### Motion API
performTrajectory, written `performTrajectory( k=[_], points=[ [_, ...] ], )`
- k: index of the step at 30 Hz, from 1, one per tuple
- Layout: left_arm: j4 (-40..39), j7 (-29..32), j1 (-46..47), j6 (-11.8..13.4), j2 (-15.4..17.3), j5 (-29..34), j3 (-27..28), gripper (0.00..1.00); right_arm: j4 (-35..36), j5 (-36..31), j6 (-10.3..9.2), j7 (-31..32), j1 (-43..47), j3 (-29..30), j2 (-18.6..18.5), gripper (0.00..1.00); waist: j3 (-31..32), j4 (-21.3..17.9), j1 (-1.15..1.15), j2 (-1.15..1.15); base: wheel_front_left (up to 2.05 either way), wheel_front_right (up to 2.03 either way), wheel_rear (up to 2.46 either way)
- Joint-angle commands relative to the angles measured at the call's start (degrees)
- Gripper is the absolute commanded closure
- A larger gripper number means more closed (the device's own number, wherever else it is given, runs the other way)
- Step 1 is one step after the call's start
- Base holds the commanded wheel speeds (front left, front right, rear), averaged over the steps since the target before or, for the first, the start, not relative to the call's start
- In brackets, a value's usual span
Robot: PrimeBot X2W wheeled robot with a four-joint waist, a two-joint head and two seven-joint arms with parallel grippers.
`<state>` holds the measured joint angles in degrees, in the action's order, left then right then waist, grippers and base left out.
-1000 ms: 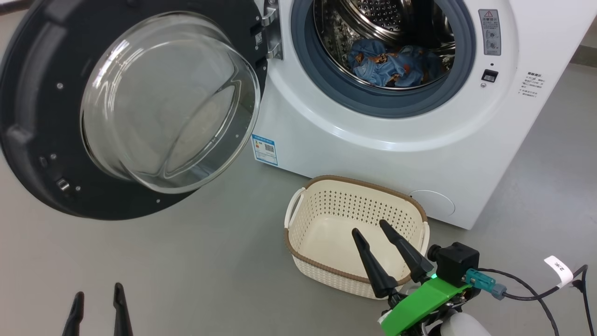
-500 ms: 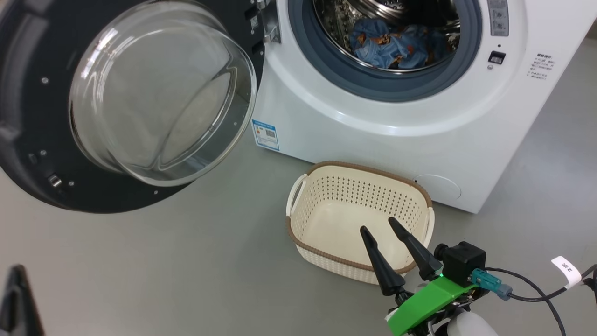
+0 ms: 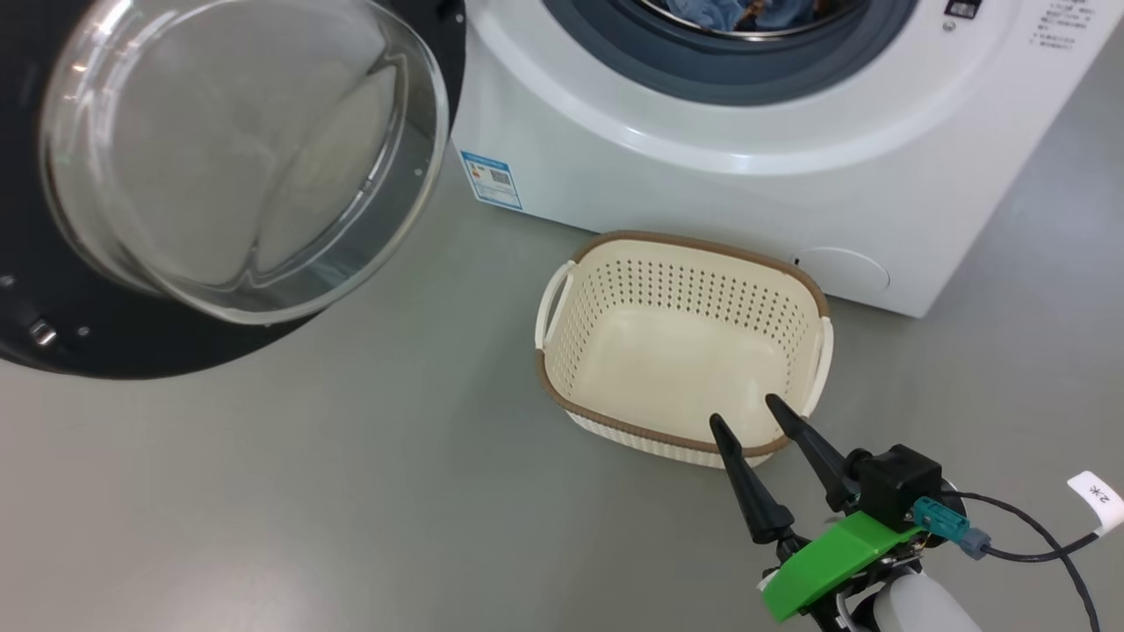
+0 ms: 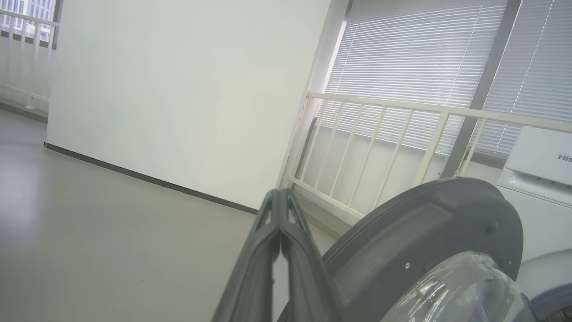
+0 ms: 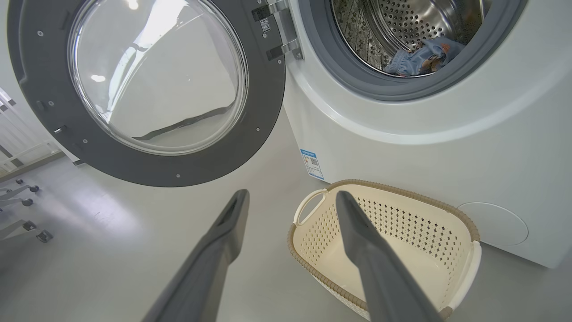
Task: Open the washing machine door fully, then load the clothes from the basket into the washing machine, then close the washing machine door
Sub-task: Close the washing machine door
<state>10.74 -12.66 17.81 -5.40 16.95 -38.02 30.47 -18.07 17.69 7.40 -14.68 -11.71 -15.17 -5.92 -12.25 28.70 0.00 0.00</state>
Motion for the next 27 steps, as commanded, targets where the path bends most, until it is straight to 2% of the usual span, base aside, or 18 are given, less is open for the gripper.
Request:
performTrajectory(
  k=[1,8,11,13,16,22,27],
  points=[
    [1.0,0.8,3.8,-0.5,5.2,-1.6,2.8,1.0,1.8,-0.6,0.09,0.1,-1.5,-1.6,0.1,0.0,-2.4,-2.1,0.0,0.0,0.0,0.0,0.0],
    [15.3,6.2,16.1,-0.8,13.5,-10.5,6.9,1.0,3.5,-1.5,0.09,1.2,-2.3,-1.4,-1.4,0.0,-5.7,-5.3,0.0,0.0,0.0,0.0,0.0],
    [19.7,8.1,19.9,-0.4,14.9,-13.6,8.2,1.0,3.9,-1.6,0.09,1.4,-2.2,-1.3,-1.6,0.0,-6.4,-6.1,0.0,0.0,0.0,0.0,0.0],
    [24.1,11.3,24.5,0.0,15.4,-18.1,9.8,1.0,4.3,-1.7,0.09,1.6,-2.2,-1.3,-1.7,0.0,-7.1,-6.8,0.0,0.0,0.0,0.0,0.0],
    [30.5,15.7,30.1,2.0,17.1,-23.4,12.4,1.0,5.3,-0.7,0.09,2.0,-2.4,-1.5,-1.3,0.0,-7.8,-7.8,0.0,0.0,0.0,0.0,0.0],
    [41.2,18.3,34.1,4.4,21.9,-26.4,15.1,1.0,6.2,-0.7,0.09,2.2,-3.4,-2.6,-1.4,0.0,-8.4,-9.8,0.0,0.0,0.0,0.0,0.0],
    [47.4,19.6,35.2,3.7,23.8,-26.3,14.4,1.0,6.0,-0.8,0.09,2.0,-3.3,-2.5,-1.5,0.0,-8.7,-10.5,0.0,0.0,0.0,0.0,0.0]
  ],
)
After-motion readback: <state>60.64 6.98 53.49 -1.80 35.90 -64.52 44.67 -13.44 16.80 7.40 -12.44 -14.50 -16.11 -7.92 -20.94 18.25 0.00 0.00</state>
